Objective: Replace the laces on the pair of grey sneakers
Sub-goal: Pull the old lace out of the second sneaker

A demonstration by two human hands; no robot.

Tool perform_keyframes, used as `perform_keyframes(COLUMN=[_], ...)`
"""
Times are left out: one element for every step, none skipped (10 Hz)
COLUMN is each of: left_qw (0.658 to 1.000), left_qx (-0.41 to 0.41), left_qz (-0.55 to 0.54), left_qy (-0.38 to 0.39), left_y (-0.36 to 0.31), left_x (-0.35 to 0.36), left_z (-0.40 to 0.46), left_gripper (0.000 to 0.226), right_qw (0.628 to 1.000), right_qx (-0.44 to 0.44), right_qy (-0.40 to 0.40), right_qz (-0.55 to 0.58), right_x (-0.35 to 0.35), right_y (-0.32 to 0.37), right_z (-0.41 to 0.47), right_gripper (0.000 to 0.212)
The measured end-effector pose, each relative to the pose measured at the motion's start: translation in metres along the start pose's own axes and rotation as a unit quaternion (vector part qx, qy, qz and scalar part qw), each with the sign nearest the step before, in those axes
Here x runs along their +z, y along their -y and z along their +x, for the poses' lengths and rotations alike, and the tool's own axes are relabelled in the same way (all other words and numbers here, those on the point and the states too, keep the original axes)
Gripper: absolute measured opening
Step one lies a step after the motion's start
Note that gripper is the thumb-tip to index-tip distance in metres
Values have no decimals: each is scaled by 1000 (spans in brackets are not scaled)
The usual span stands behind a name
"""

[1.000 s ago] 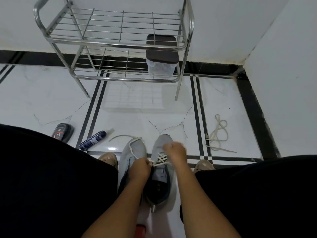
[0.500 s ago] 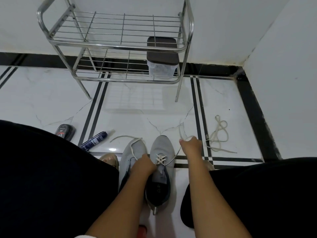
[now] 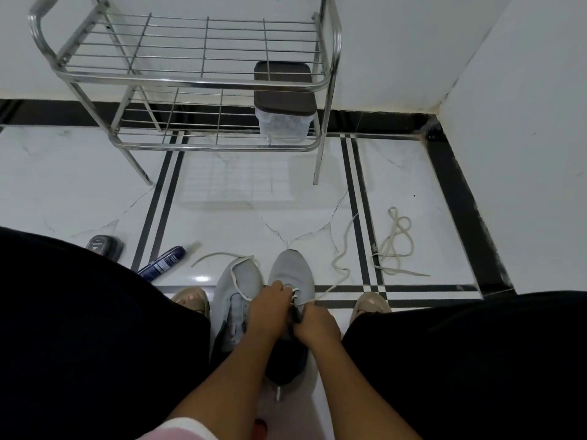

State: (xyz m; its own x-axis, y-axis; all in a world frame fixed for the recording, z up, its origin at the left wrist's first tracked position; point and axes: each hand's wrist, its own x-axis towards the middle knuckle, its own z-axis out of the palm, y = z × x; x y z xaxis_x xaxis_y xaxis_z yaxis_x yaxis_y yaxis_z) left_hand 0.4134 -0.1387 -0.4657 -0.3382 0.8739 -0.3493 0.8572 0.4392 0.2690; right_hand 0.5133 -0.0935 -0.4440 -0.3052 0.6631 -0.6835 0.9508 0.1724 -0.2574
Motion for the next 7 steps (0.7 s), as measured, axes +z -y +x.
perform_keyframes(left_qw=[936,718,938,996,999,992,684], left_qx=[-229,-409,-236,-74,-30,-81,-335], left_qz=[-250,-561,-252,-35,18,-88,-631], left_qy=[-94,-61,13,-25,-7,-30,-146], left_y=[9,17,15,7,5,8,15], left_x=[-3,-21,-30,-24,-9,6,-27], left_z=[5,9,18,15,11,11,19], left_gripper=[18,29,37,30,28,26,18], right_qw=[998,994,995,997,998,998,995], right_qx=[28,39,42,42,34,27,43], right_qy=[-9,-9,-11,-10,-8,-10,-7], right_qz=[54,97,85,69,54,57,91], right_x=[-1,-2,1,2,2,2,0], right_y=[-1,-3,0,2,3,3,-2], right_z=[6,10,13,12,12,11,12], right_gripper=[34,36,35,33,32,32,33])
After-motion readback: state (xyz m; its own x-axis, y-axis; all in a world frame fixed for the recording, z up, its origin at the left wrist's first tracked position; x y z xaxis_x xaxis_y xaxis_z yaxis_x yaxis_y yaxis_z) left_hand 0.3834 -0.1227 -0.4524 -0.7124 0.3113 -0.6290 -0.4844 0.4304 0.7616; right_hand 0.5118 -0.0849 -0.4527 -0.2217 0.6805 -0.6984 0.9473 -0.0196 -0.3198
